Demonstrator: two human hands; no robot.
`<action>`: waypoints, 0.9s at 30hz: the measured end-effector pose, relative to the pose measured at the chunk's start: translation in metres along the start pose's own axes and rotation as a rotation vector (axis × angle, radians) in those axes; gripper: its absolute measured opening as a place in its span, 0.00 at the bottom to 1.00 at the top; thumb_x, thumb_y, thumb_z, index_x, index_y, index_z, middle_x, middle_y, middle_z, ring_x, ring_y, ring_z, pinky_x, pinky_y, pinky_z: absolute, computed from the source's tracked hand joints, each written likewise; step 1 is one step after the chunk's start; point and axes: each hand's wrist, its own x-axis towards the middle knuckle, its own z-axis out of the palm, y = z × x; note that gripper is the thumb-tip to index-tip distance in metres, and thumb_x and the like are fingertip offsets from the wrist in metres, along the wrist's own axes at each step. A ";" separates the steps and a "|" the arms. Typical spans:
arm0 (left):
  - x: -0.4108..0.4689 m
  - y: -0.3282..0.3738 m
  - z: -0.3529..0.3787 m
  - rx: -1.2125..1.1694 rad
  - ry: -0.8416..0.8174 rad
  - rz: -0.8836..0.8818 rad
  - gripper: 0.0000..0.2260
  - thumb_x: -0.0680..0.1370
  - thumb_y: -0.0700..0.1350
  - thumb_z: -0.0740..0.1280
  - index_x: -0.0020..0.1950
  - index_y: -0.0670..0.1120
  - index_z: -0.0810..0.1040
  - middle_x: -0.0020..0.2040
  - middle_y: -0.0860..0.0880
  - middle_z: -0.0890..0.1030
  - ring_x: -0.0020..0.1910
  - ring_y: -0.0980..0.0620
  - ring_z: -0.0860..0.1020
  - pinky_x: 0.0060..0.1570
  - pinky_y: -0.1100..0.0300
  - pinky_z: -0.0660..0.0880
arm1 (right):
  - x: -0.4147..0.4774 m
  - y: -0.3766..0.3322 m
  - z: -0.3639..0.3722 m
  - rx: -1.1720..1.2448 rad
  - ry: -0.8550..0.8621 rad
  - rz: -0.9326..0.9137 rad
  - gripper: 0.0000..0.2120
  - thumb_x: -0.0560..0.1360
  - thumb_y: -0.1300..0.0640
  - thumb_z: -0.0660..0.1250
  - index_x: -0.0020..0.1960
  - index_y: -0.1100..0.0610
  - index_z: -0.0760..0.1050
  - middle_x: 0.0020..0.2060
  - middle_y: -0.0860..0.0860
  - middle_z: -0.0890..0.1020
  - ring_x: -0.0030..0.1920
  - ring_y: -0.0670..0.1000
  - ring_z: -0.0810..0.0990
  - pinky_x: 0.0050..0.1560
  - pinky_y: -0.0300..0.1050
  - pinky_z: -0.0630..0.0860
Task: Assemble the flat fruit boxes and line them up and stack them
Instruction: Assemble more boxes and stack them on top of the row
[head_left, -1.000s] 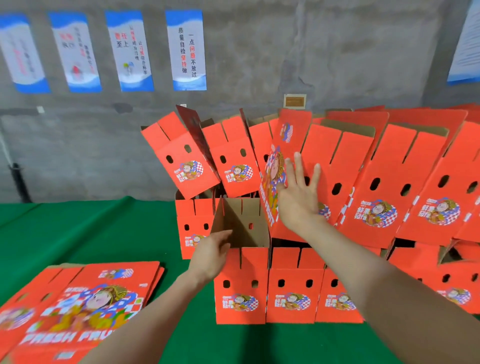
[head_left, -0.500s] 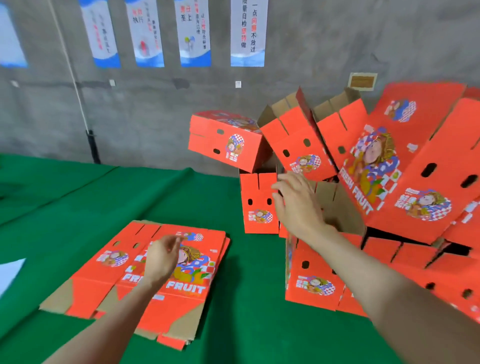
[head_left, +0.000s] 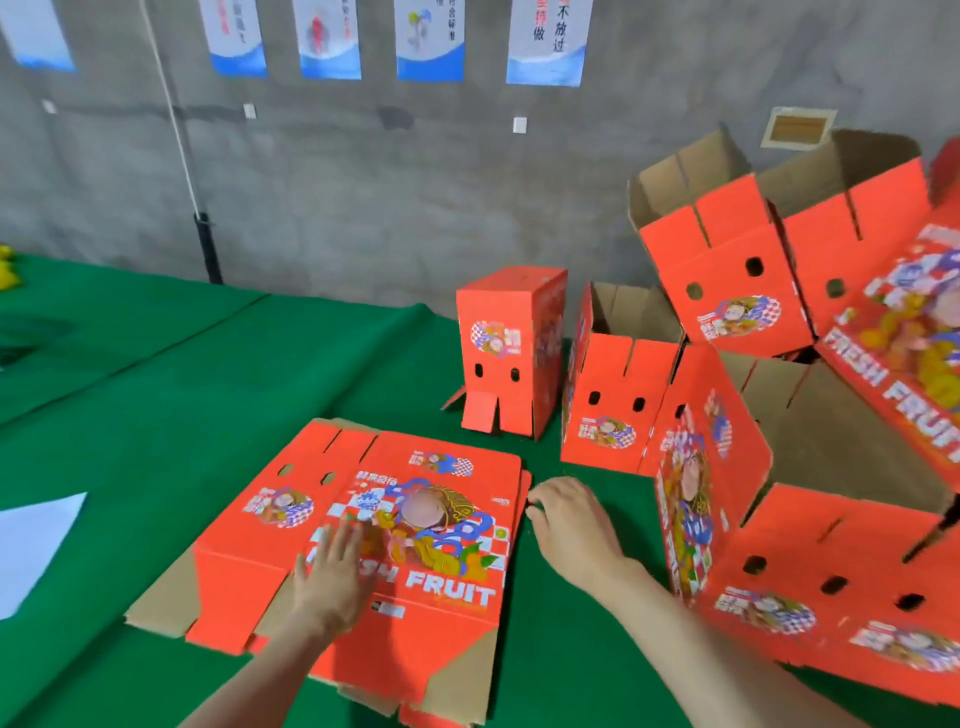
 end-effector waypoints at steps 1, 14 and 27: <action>0.002 0.007 0.007 0.011 -0.051 0.035 0.29 0.82 0.58 0.50 0.79 0.51 0.43 0.78 0.52 0.39 0.77 0.49 0.39 0.73 0.43 0.43 | 0.001 0.002 0.007 0.018 -0.024 0.038 0.14 0.81 0.53 0.57 0.62 0.56 0.73 0.61 0.51 0.76 0.64 0.51 0.69 0.67 0.43 0.62; -0.033 0.053 0.049 0.050 0.074 0.142 0.30 0.81 0.58 0.50 0.78 0.53 0.39 0.77 0.54 0.38 0.76 0.45 0.36 0.72 0.45 0.36 | -0.016 0.020 0.080 0.091 -0.433 0.431 0.25 0.80 0.56 0.62 0.73 0.59 0.58 0.73 0.60 0.60 0.67 0.59 0.69 0.66 0.49 0.69; -0.050 0.059 -0.010 -0.276 0.231 0.249 0.23 0.80 0.54 0.59 0.75 0.51 0.64 0.78 0.49 0.55 0.77 0.52 0.52 0.75 0.52 0.49 | 0.005 0.018 0.010 0.897 0.099 0.571 0.23 0.75 0.68 0.66 0.67 0.55 0.67 0.59 0.53 0.77 0.54 0.51 0.76 0.55 0.45 0.75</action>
